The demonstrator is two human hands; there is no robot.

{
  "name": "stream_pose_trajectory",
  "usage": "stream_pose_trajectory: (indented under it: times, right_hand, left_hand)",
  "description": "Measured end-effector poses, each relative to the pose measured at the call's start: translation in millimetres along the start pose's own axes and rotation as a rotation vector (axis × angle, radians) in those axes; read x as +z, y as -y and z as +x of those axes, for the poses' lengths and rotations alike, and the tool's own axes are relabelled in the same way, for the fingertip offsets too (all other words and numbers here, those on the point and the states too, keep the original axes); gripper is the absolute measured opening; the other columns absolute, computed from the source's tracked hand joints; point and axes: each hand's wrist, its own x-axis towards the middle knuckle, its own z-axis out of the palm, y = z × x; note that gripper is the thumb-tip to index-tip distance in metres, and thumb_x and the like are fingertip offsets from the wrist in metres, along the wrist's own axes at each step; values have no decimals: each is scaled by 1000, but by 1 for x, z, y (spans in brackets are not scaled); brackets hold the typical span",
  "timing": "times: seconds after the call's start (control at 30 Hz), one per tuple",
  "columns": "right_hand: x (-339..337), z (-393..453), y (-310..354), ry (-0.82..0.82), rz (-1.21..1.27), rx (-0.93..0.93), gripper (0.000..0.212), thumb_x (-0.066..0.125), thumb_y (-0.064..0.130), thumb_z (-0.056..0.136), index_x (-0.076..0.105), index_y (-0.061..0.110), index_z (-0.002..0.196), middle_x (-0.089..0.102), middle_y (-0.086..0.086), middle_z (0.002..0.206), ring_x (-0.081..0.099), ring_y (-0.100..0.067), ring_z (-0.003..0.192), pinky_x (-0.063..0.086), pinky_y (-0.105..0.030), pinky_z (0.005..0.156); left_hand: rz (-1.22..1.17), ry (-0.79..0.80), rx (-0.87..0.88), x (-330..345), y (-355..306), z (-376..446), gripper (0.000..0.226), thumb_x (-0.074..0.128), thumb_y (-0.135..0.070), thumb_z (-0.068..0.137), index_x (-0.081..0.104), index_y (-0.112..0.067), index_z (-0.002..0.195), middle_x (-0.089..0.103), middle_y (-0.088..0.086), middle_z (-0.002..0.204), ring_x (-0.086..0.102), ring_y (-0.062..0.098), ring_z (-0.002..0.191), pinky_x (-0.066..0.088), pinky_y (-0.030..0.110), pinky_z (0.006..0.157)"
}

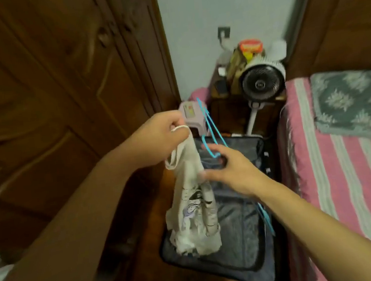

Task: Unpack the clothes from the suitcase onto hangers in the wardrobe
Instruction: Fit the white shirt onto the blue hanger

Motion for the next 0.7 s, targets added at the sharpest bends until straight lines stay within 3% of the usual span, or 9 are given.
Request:
stream_pose_trajectory:
  times: [0.03,0.1,0.17,0.23,0.33,0.43,0.53,0.6,0.7]
  right_hand:
    - [0,4,25,5,33,-52,46,83,14,79,66,23,120,65,13,108,59,3,89,44,-7,82]
    - [-3,4,67,-33,70,-107,10,76,15,86,72,20,93,67,6,86,58,-5,73,48,-18,67]
    - [-10,0,91,-86,78,-108,16,71,23,91,69,23,75,62,7,72,54,-4,63,43,-19,58]
    - [-17,-3,105,-119,138,-111,16,71,27,89,71,21,74,67,5,76,60,-10,71,49,-29,67]
    - [-25,-13,122,-156,180,-111,18,73,29,81,70,11,81,64,-8,77,56,-21,73,43,-40,70]
    - [-31,-25,133,-177,246,-102,25,74,21,82,63,-1,85,60,-17,81,54,-25,76,42,-39,70]
    - [-41,-42,143,-255,373,-73,11,70,16,90,66,7,87,65,-8,77,59,-19,69,45,-26,60]
    - [-53,-52,148,-288,411,-43,10,66,15,95,66,14,85,67,-2,72,60,-15,65,45,-24,58]
    - [-75,-67,152,-334,392,-48,10,63,12,96,69,12,88,71,-5,78,65,-21,77,49,-33,71]
  left_hand:
    - [-9,10,36,-16,-21,-5,21,60,-9,94,53,-7,74,46,-1,62,39,2,51,32,21,48]
    - [-65,-39,81,-37,-48,-15,22,61,-9,95,56,-9,74,45,-2,62,37,2,53,30,19,48]
    - [-235,-193,108,-38,-51,-26,17,62,-9,97,58,-14,81,50,-7,67,42,-2,57,35,15,56]
    - [-551,-307,55,-17,-34,-39,11,67,-17,96,59,-15,104,61,-4,88,56,-3,74,45,16,71]
    - [-927,-221,-160,44,11,-67,54,76,-28,87,49,-34,134,62,-3,133,62,8,118,50,31,100]
    - [-680,30,-323,117,51,-86,57,78,-25,88,43,-44,129,58,-16,131,53,9,130,41,32,110]
    - [-577,24,-388,162,70,-85,77,76,-39,88,32,-43,151,38,-16,149,34,12,143,35,43,118]
    - [-552,-10,-408,170,70,-74,82,73,-38,91,23,-41,157,32,-20,146,30,6,138,32,44,119]
    - [-455,131,-308,171,61,-55,56,74,-39,88,52,-35,140,56,-15,137,52,10,129,43,46,112]
